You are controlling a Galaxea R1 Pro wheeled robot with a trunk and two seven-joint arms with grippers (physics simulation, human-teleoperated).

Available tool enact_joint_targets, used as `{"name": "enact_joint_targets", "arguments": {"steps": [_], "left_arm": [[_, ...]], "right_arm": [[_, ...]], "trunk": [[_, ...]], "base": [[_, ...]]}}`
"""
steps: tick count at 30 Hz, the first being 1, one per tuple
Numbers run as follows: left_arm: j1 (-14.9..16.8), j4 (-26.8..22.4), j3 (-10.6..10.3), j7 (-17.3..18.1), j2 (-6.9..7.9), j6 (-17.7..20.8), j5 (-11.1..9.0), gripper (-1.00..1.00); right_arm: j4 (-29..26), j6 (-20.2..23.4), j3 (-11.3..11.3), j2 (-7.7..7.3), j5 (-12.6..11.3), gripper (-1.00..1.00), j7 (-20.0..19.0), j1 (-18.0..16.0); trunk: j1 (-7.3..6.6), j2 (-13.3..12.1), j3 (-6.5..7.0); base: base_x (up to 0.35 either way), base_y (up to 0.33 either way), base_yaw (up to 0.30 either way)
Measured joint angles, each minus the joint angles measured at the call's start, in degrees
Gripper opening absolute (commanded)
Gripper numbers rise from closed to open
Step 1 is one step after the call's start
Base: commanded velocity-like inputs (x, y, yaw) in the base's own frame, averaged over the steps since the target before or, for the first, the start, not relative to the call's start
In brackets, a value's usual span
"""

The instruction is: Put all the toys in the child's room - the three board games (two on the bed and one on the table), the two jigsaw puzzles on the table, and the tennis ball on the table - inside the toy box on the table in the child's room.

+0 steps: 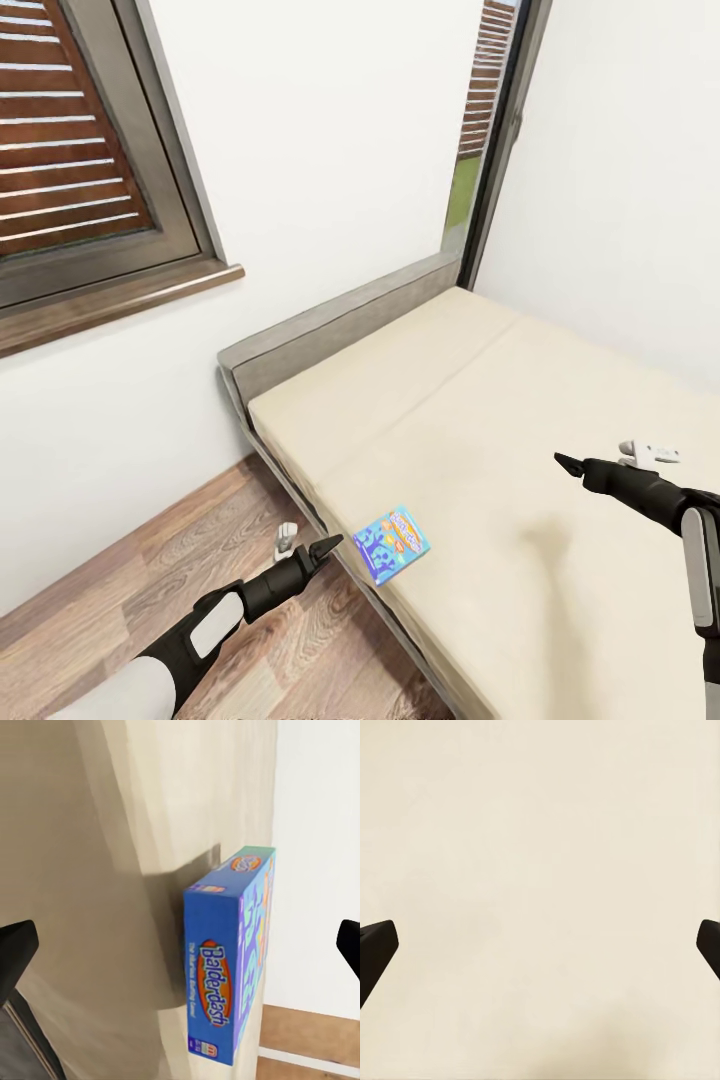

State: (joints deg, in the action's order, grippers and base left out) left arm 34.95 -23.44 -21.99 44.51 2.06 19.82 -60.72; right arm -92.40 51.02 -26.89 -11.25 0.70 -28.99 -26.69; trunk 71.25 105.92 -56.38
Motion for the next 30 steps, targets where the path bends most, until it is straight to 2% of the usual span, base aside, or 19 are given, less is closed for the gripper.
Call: {"name": "enact_joint_targets", "arguments": {"steps": [16,30], "left_arm": [[0.1,-0.1,0.0,0.1,-0.06,0.0,0.0,1.00],[0.1,-0.1,0.0,0.1,-0.09,0.0,0.0,1.00]], "right_arm": [[0.0,0.0,0.0,-0.05,0.0,1.00,0.0,0.0],[0.0,0.0,0.0,-0.01,0.0,1.00,0.0,0.0]], "trunk": [[0.00,0.0,-0.36],[0.00,0.0,-0.40]], "base": [[0.000,0.000,-0.007],[0.000,0.000,-0.146]]}}
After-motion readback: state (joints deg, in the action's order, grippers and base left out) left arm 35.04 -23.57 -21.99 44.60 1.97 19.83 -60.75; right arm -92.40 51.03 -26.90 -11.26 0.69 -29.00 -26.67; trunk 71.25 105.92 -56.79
